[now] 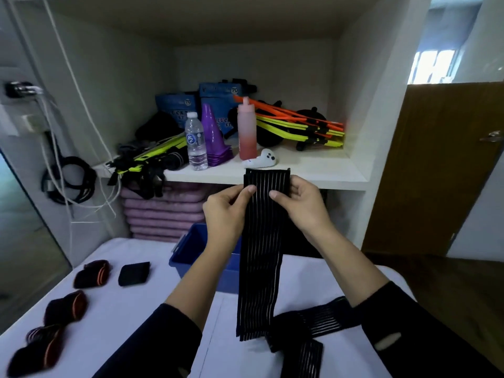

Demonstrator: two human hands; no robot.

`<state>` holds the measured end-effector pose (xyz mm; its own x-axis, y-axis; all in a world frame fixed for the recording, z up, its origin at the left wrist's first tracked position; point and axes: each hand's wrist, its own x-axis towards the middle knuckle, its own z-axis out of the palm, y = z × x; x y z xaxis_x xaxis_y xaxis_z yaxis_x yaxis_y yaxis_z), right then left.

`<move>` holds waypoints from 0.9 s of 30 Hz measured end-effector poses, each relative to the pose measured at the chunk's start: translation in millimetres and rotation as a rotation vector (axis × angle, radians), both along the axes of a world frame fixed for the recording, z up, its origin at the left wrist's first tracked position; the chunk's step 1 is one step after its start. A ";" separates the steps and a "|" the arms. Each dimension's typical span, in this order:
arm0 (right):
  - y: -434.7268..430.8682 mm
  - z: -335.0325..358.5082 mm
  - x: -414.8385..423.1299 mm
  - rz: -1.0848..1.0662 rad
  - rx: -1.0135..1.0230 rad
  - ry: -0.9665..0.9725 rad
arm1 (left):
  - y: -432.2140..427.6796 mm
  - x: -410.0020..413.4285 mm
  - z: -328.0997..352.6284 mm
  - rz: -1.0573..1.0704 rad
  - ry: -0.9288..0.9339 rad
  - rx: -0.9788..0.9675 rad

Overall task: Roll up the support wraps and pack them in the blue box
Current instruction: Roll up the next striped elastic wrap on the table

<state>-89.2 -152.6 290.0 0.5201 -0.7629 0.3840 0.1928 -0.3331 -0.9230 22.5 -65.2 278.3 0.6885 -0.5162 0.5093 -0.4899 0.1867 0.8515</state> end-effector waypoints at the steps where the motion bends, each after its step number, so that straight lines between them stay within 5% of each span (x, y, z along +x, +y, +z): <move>1: 5.1 0.1 8.6 0.017 -0.011 0.004 | 8.8 6.1 0.1 0.029 -0.018 0.003; 11: 56.3 20.8 127.9 0.250 0.040 -0.021 | 89.0 103.6 24.3 0.211 -0.047 -0.051; 19: 73.2 -30.9 247.8 0.188 0.016 0.248 | 119.3 223.8 -13.8 0.318 0.034 0.288; 27: 79.0 4.4 304.2 0.150 0.019 0.090 | 120.2 277.2 16.9 0.282 -0.002 0.107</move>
<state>215.1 -73.7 294.3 0.6607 -0.6806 0.3167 0.1550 -0.2891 -0.9447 299.6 55.0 295.2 0.8114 -0.3555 0.4640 -0.5114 -0.0474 0.8580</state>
